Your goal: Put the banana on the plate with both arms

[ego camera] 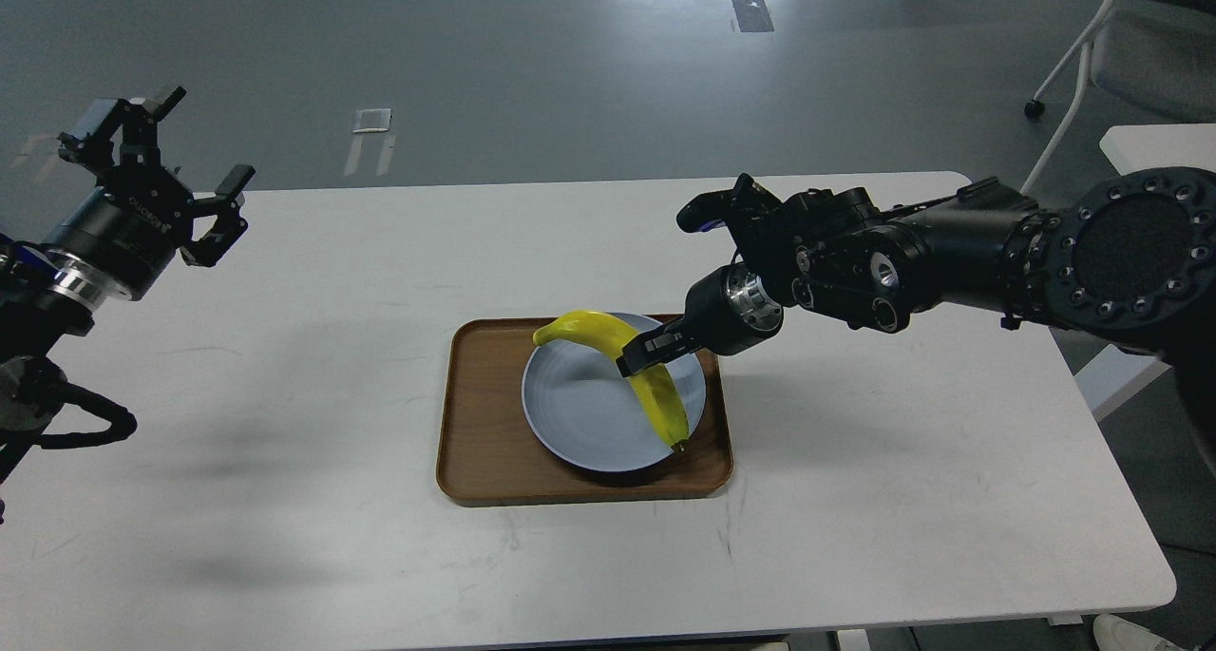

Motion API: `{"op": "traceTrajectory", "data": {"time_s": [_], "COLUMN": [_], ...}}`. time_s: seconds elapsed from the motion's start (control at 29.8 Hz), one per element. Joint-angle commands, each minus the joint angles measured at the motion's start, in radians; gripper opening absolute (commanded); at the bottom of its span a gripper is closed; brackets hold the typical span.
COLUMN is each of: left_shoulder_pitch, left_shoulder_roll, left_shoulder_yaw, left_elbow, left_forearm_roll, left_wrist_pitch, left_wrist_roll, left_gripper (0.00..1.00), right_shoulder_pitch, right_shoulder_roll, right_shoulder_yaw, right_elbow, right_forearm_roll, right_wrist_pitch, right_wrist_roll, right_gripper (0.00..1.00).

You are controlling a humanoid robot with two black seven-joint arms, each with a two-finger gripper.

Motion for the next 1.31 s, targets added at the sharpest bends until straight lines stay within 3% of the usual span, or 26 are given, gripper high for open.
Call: {"op": "traceTrajectory", "data": {"time_s": [0.0,0.2,0.27,0.3,0.44,0.57,0.67,0.91,1.14,1.27], "left_shoulder_pitch": [0.000,0.000,0.000,0.000,0.000,0.002,0.005,0.029,0.035,0.038], "left_shoulder_roll": [0.000,0.000,0.000,0.000,0.000,0.000,0.000,-0.017,-0.066,-0.100], "left_shoulder_yaw": [0.000,0.000,0.000,0.000,0.000,0.000,0.000,0.000,0.000,0.000], "left_elbow": [0.000,0.000,0.000,0.000,0.000,0.000,0.000,0.000,0.001,0.009], "left_forearm_roll": [0.000,0.000,0.000,0.000,0.000,0.002,0.000,0.003,0.009,0.009], "left_wrist_pitch": [0.000,0.000,0.000,0.000,0.000,0.000,0.000,0.000,0.000,0.000], "left_wrist_roll": [0.000,0.000,0.000,0.000,0.000,0.000,0.000,0.000,0.000,0.000], "left_gripper": [0.98,0.98,0.98,0.98,0.98,0.98,0.98,0.98,0.98,0.98], "right_shoulder_pitch": [-0.013,-0.014,-0.014,-0.014,-0.008,-0.002,-0.026,-0.299,-0.569,-0.646], "right_shoulder_roll": [0.000,0.000,0.000,0.000,0.000,-0.083,-0.227,-0.448,-0.492,-0.491], "right_shoulder_yaw": [0.000,0.002,0.003,0.003,0.017,0.077,0.228,0.628,0.963,1.061], "right_elbow": [-0.018,-0.019,-0.026,-0.026,-0.026,-0.023,-0.004,0.030,0.025,0.024], "right_forearm_roll": [0.000,0.001,0.012,0.012,0.072,0.107,0.141,0.296,0.393,0.399], "right_wrist_pitch": [-0.001,-0.001,-0.004,-0.004,-0.004,-0.013,-0.013,-0.013,-0.016,-0.016], "right_wrist_roll": [0.000,0.000,0.000,0.000,0.000,0.000,0.000,0.000,0.000,0.000], "right_gripper": [0.43,0.55,0.75,0.75,0.96,0.96,0.96,0.96,0.97,0.99]}}
